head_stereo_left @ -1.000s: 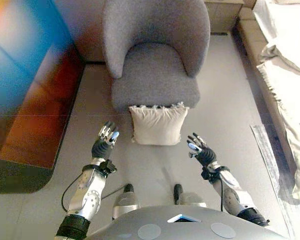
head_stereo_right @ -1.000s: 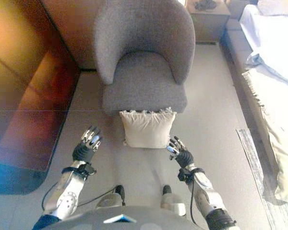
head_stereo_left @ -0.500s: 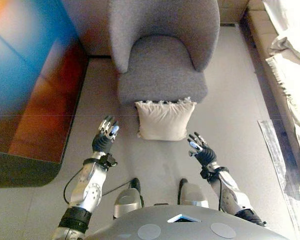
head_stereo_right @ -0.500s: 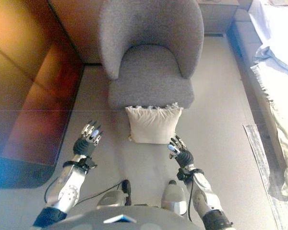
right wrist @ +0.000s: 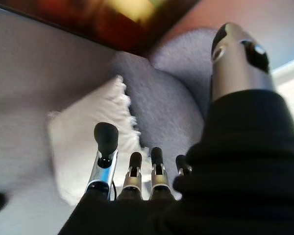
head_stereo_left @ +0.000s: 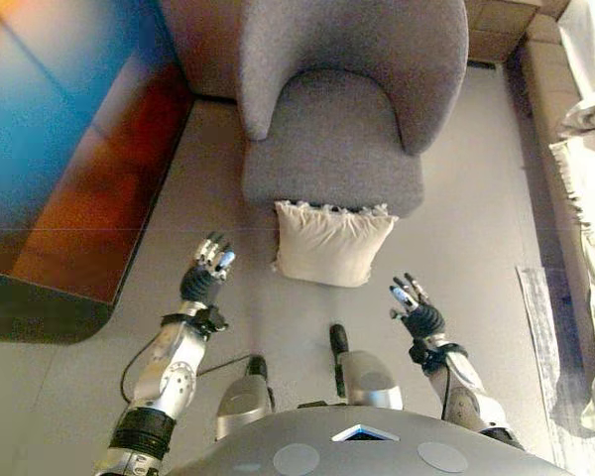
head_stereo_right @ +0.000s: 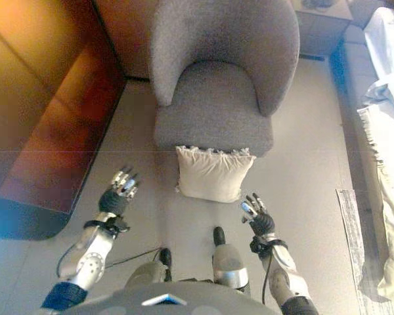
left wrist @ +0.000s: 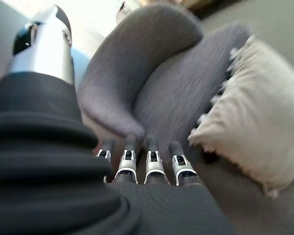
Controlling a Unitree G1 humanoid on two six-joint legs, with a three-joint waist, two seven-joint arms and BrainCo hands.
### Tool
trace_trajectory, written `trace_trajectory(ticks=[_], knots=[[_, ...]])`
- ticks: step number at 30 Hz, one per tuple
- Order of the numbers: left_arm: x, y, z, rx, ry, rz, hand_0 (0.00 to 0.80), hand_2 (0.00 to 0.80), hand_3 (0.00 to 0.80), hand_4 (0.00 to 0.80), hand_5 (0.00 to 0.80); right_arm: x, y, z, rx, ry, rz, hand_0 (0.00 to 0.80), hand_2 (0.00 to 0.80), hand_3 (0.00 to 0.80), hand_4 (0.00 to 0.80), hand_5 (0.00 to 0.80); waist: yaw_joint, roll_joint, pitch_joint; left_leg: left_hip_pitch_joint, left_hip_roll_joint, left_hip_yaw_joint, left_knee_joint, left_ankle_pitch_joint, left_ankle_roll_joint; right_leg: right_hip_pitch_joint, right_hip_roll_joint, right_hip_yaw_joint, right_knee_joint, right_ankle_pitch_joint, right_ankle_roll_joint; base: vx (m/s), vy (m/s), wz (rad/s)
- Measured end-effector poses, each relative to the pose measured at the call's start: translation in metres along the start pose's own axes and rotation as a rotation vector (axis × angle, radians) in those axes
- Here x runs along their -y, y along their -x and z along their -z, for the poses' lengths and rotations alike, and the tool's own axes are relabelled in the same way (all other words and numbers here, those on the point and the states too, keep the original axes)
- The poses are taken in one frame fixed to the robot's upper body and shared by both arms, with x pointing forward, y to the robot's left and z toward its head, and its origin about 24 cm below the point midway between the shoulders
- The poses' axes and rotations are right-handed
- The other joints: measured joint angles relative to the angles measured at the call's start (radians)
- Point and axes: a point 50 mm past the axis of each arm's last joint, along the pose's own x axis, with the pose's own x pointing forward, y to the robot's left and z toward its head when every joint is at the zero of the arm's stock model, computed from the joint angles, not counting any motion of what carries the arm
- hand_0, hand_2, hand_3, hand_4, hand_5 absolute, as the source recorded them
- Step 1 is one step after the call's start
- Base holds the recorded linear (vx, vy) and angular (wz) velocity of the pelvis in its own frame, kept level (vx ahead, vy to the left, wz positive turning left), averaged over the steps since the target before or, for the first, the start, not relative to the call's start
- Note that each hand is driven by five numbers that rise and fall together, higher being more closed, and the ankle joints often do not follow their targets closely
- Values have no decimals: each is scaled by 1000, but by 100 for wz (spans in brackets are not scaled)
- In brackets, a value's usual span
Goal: Pick up the cushion and take it to the sofa
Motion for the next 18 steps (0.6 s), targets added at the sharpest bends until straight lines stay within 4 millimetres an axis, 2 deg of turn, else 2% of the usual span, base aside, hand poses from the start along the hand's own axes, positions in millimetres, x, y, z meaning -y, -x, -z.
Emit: trace_trajectory(ticks=[1,2,5,6,7,8,9,10,11,12,13,15,18], knots=[[0,-2,-6,20,-7,4,0,0,0,0,0,-3,-3,-2,5,-2,-12,0,0,0,0,0,4,-9,16,31,-5,-3,-28,6,5,-63,-9,-2,129,-23,24,423,-100,-5],[-5,0,-6,22,-9,-13,0,0,0,0,0,-5,-3,0,1,-7,-25,0,0,0,0,0,6,-11,10,33,1,-4,-37,4,3,-111,-12,-3,156,-44,40,512,-128,-5],[-17,9,-7,14,-23,-59,0,0,0,0,0,-15,-5,2,3,-29,-64,0,0,0,0,0,12,-35,0,66,10,12,-39,-30,-20,-162,-27,-19,39,-5,59,506,-138,-6],[-21,13,-5,5,-20,-79,0,0,0,0,0,-18,-5,3,0,-30,-74,0,0,0,0,0,9,-31,-6,92,22,30,-38,-49,-34,-159,-28,-32,28,6,48,517,-168,-21],[-25,20,1,-16,-11,-103,0,0,0,0,0,-17,-3,6,-19,-24,-75,0,0,0,0,0,5,-7,-25,123,57,65,-43,-72,-62,-149,-2,-50,29,19,29,397,-147,-21],[-26,26,7,-37,-1,-117,0,0,0,0,0,-13,1,10,-40,-12,-66,0,0,0,0,0,1,29,-55,148,98,79,-40,-83,-102,-133,42,-65,25,45,2,394,-158,-14],[-26,28,8,-40,3,-119,0,0,0,0,0,-11,3,12,-56,-11,-59,0,0,0,0,0,4,50,-77,160,121,77,-3,-94,-128,-115,75,-62,23,63,-49,414,-160,-13],[-25,26,6,-31,8,-114,0,0,0,0,0,-11,2,13,-61,-12,-64,0,0,0,0,0,7,50,-83,125,134,75,94,-90,-134,-104,89,-61,24,47,-96,413,-157,-26],[-22,24,4,-17,16,-103,0,0,0,0,0,-13,0,10,-53,-8,-81,0,0,0,0,0,18,48,-88,60,142,70,242,-60,-146,-94,95,-50,16,32,-116,335,-121,-45],[-18,20,4,-7,27,-94,0,0,0,0,0,-13,-1,8,-49,-3,-85,0,0,0,0,0,23,43,-91,-10,144,50,387,-3,-142,-84,96,-28,3,33,-132,309,-78,-59],[-13,15,3,3,39,-83,0,0,0,0,0,-15,-4,5,-42,12,-95,0,0,0,0,0,36,32,-88,-79,146,41,511,64,-126,-62,96,-16,-17,32,-144,291,-27,-43],[1,4,0,19,45,-37,0,0,0,0,0,-17,-9,-1,-30,31,-109,0,0,0,0,0,33,7,-81,-177,153,49,643,81,-104,11,87,-15,-73,20,-161,274,38,-15],[5,-1,-8,59,48,-21,0,0,0,0,0,-19,-10,-2,-28,41,-124,0,0,0,0,0,40,-17,-87,-222,150,38,510,81,-104,94,108,-2,-135,13,-180,264,101,-24]])
